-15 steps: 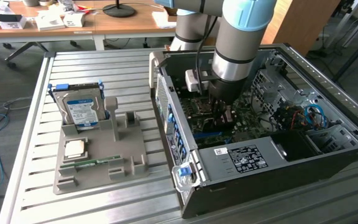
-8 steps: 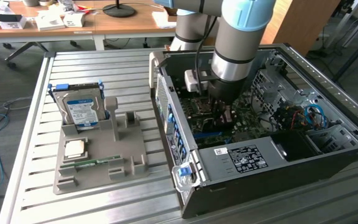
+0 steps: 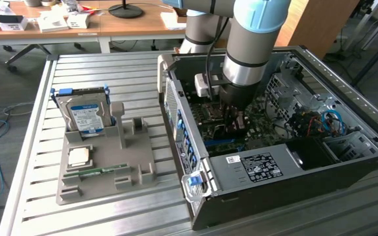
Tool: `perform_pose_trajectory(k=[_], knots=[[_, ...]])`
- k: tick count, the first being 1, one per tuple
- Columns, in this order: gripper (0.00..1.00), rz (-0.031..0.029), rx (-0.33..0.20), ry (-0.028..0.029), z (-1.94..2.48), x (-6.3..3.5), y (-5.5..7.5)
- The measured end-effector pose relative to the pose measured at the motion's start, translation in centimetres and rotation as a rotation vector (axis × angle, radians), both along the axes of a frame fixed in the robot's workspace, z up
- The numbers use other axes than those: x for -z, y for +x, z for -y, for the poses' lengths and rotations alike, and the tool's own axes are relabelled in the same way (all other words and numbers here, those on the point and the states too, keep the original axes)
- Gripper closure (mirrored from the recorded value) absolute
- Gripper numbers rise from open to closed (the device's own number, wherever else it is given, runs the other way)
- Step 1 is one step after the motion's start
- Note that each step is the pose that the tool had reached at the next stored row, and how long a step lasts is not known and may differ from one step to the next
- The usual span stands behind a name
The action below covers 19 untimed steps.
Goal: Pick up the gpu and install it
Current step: 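Insert the gpu into the slot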
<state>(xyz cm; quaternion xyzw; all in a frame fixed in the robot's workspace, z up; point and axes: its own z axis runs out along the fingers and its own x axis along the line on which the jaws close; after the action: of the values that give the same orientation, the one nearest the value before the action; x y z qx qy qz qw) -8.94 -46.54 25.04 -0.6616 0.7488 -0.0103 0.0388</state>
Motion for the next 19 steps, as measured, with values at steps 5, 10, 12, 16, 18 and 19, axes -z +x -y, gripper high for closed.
perform_pose_trajectory(k=[5, 10, 12, 16, 18, 19], knots=[[0.74, 0.0000, 0.000, 0.0005, -0.01, 0.03, 0.01], [0.74, 0.0001, 0.000, 0.0006, -0.01, 0.03, 0.02], [0.74, 0.0002, -0.004, 0.0006, -0.01, 0.03, 0.02], [0.74, 0.0001, -0.009, 0.0015, -0.01, 0.03, 0.02], [0.74, 0.0001, -0.009, 0.0064, 0.00, 0.03, 0.02], [0.74, 0.0002, -0.010, 0.0113, 0.00, 0.03, 0.02]])
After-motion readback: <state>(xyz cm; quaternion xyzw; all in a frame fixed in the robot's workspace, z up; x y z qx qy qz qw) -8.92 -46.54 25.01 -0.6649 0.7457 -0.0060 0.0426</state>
